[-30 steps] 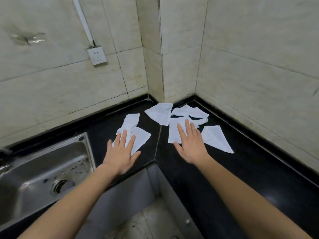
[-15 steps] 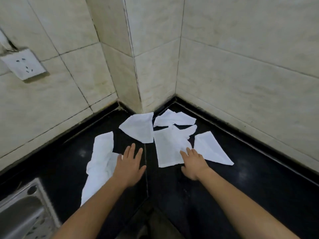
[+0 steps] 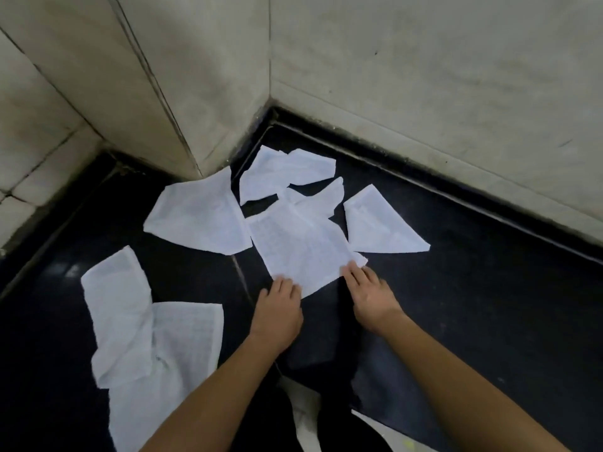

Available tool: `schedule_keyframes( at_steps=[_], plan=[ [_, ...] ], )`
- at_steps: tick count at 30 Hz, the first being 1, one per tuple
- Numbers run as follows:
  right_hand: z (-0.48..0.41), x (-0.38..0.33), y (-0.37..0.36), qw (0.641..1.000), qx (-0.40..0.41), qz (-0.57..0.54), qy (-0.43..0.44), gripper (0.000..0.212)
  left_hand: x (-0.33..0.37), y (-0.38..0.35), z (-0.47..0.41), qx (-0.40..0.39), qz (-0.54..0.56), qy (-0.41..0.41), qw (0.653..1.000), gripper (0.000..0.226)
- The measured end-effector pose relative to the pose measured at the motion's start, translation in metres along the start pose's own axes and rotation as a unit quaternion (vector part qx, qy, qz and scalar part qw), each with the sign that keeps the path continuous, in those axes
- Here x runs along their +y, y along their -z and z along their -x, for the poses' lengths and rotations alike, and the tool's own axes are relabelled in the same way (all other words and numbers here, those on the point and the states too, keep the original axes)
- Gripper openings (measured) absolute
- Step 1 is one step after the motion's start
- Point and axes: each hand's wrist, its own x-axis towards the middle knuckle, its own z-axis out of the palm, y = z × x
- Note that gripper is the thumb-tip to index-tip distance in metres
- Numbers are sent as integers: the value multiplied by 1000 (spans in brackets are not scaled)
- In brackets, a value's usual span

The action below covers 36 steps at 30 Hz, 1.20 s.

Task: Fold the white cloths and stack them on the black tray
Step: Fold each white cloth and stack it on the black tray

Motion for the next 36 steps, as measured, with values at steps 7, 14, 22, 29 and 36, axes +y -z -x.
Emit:
schedule_keyframes(
  at_steps=[7,14,22,29,36],
  plan=[
    [9,-4,-13,988,107,79,84,39,-13,0,23,49,-28,-27,998,32],
    [46,13,33,978,147,-134,62,26,-15,64,38,128,52,6,990,17],
    [87,52,103,902,278,-330,19,11,2,139,50,196,216,6,957,6],
    [97,69,131,849,349,-397,8,15,4,175,36,226,245,35,942,17],
    [106,63,151,800,428,-420,8,12,25,198,39,384,257,19,887,20]
  ],
)
